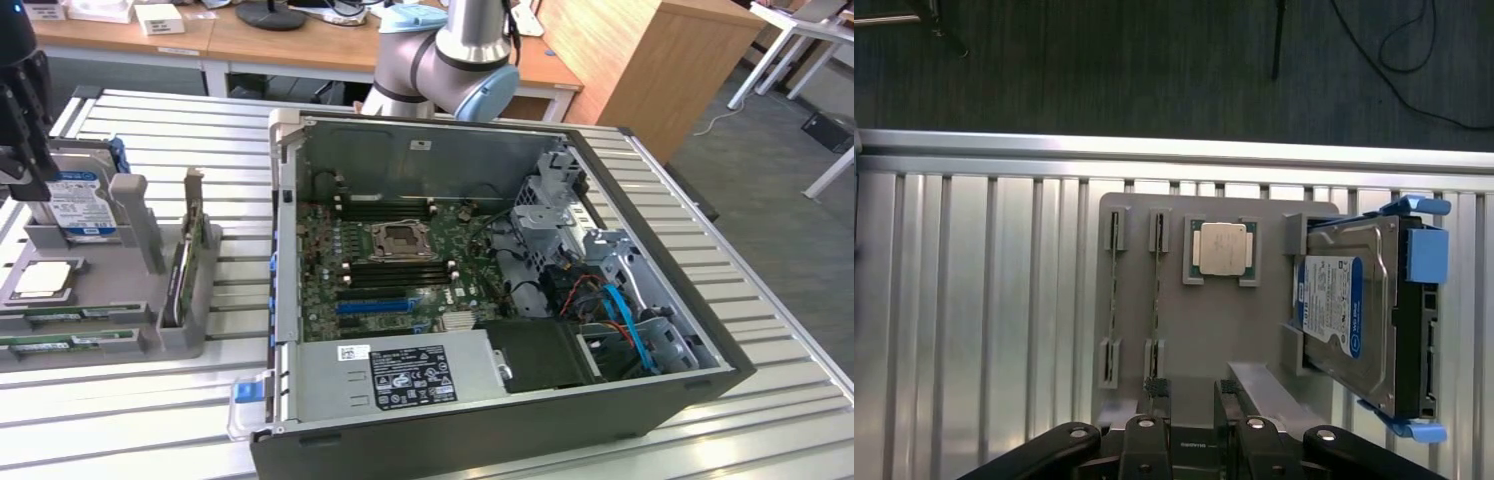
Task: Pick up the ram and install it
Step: 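Pick up the ram and move it above insertion slot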
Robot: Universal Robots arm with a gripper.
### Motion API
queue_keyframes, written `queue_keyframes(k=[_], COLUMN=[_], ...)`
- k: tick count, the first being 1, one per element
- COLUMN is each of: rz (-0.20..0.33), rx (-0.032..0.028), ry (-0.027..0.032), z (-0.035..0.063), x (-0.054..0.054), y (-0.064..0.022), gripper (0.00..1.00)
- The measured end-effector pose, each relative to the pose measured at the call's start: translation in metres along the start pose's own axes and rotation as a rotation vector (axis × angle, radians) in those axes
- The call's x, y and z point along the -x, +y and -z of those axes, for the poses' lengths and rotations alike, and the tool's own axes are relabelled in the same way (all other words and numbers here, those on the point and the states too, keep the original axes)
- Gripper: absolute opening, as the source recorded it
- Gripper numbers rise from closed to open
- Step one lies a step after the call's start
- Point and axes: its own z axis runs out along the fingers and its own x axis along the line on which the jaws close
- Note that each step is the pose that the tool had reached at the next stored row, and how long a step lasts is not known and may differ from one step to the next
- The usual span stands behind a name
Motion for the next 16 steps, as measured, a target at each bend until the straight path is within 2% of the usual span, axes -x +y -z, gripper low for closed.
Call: queue_keyframes(k=[11,16], rz=[0.000,0.000], rx=[-0.0004,-0.0001], ry=[-0.0002,-0.0001], z=[-0.0038,-0.0116], x=[0.000,0.000], y=[-0.0002,-0.0005], gripper=[0.31,0.31])
